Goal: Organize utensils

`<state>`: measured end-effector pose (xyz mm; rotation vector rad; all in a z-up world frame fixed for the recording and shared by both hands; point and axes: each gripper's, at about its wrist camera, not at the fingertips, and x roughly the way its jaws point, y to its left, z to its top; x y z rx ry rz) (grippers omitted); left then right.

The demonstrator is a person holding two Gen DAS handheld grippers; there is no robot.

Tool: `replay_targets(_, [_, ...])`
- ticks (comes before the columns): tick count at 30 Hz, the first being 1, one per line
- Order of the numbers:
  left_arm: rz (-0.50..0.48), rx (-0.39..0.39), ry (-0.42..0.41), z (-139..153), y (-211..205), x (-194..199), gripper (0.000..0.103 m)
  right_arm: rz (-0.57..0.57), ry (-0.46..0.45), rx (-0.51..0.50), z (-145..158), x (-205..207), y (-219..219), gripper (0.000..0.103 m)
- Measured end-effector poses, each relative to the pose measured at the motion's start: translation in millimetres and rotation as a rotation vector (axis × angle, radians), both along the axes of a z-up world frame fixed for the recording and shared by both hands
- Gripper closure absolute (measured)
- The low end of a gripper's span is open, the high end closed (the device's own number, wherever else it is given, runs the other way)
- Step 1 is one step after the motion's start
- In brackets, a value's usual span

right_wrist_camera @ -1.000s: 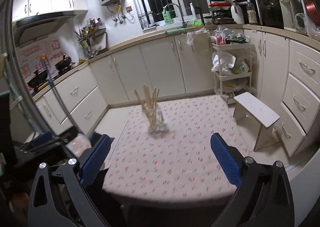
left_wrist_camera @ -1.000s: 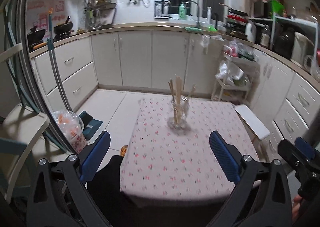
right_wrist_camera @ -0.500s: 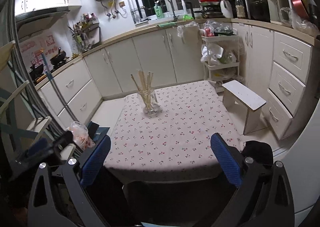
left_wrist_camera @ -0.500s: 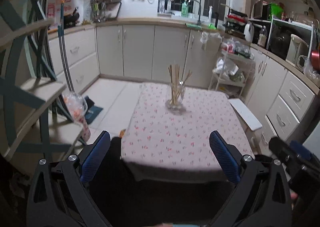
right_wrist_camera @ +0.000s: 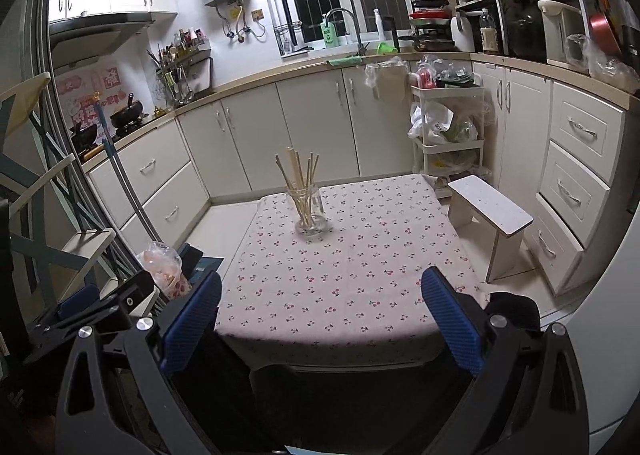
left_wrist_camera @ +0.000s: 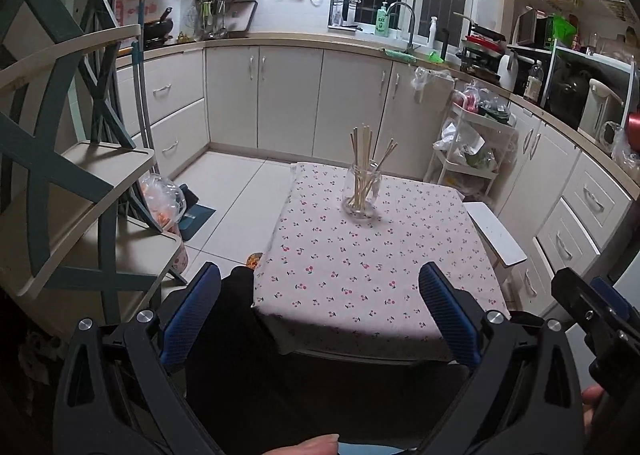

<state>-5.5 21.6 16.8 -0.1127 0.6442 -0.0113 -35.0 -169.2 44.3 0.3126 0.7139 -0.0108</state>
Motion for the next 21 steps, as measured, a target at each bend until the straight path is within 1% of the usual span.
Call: replay_targets(21, [0.002, 0.008, -0.021, 5.2, -0.1, -9.0, 0.008, 0.004, -0.015, 0.005, 3.0, -7.7, 1.2, 0.007])
